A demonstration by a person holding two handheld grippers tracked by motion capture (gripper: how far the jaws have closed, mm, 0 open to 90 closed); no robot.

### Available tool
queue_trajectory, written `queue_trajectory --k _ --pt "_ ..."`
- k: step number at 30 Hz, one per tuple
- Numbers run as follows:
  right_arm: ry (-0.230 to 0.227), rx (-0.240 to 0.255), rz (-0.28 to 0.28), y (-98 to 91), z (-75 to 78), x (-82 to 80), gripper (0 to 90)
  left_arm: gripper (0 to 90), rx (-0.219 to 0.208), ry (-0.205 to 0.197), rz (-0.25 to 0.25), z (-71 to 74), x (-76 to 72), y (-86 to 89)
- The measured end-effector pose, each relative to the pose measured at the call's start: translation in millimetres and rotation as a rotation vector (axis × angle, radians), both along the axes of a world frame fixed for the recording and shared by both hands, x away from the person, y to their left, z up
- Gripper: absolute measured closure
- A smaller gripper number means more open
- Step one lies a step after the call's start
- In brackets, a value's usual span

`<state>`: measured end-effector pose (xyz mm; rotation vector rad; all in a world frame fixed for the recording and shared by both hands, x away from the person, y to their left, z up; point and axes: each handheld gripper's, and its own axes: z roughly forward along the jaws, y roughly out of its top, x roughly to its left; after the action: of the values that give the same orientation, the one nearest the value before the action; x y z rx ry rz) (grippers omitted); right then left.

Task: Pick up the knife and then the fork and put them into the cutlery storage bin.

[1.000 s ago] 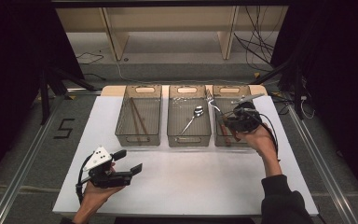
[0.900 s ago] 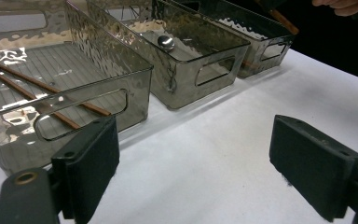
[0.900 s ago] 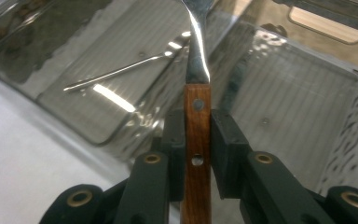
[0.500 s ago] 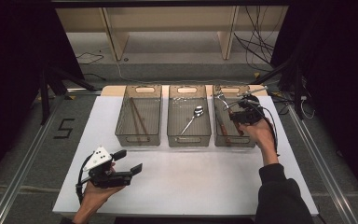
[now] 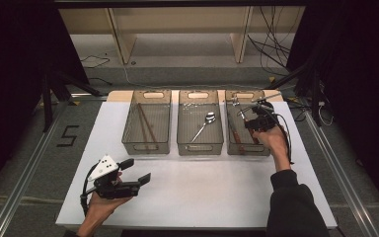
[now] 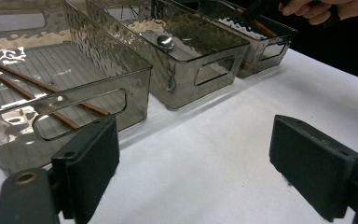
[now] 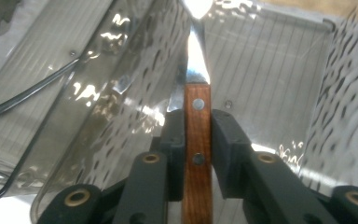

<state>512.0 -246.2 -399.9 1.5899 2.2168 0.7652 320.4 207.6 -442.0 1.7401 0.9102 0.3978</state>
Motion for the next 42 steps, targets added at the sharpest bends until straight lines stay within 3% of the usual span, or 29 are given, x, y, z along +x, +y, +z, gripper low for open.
queue_trajectory --k 4,10,16,25,38,42 --pt "-0.003 0.057 0.003 -2.2 2.7 -0.2 52.7 15.4 -0.003 0.001 0.002 -0.1 0.0 -0.1" --pt "-0.038 0.077 0.038 -0.8 10.8 -8.7 42.8 15.4 0.001 0.000 0.000 0.0 0.0 -0.4" --pt "-0.104 0.107 0.092 6.9 20.9 -26.9 34.7 15.4 0.002 0.000 0.000 0.0 0.2 -0.3" --pt "-0.198 0.202 0.172 16.6 31.8 -65.8 28.8 15.4 -0.007 0.004 0.001 0.2 0.0 -0.4" --pt "-0.295 0.237 0.271 25.6 24.0 -118.6 25.3 15.4 -0.002 0.007 -0.003 0.2 0.0 -0.3" --pt "-0.306 0.254 0.287 24.7 18.7 -134.4 23.9 15.4 -0.001 0.006 -0.003 0.0 -0.4 -0.3"
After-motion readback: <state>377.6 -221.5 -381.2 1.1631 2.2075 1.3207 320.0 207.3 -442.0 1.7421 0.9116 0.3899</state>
